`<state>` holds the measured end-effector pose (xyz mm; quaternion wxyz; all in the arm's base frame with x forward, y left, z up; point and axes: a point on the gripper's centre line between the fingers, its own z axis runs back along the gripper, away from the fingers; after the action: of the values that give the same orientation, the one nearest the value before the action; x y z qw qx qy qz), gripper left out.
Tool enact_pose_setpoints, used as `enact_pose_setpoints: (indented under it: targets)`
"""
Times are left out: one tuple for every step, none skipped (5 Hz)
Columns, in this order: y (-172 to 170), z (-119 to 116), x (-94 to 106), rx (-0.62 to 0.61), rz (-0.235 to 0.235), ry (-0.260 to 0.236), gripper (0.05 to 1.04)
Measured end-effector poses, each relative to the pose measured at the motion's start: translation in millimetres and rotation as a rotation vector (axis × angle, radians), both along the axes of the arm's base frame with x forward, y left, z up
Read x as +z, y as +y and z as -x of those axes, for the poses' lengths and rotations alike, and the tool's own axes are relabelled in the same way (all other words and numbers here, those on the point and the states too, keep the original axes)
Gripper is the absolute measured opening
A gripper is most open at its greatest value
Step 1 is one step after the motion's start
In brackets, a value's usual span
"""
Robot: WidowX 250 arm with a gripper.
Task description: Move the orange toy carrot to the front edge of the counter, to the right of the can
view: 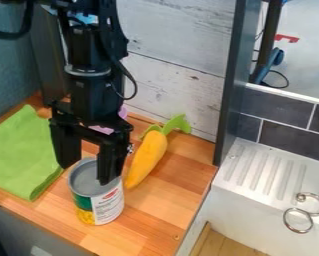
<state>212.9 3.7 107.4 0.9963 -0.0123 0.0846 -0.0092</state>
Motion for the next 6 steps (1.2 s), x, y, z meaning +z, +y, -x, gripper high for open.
enact_pose_setpoints:
  targets:
    - [-0.4,1.7,-4.5,0.001,0.0,0.022,1.002]
    - [2.4,-29.0,-0.8,0.015,-0.016,-0.03,1.002]
    - [4.5,-63.6,6.3,0.014,-0.021,-0.093,1.002]
    - [8.6,-94.4,-4.4,0.006,-0.019,-0.116,1.002]
    - [15.2,-109.3,-34.6,0.046,-0.054,-0.098,1.002]
    - [16.0,-116.2,-57.7,0.068,-0.083,-0.094,1.002]
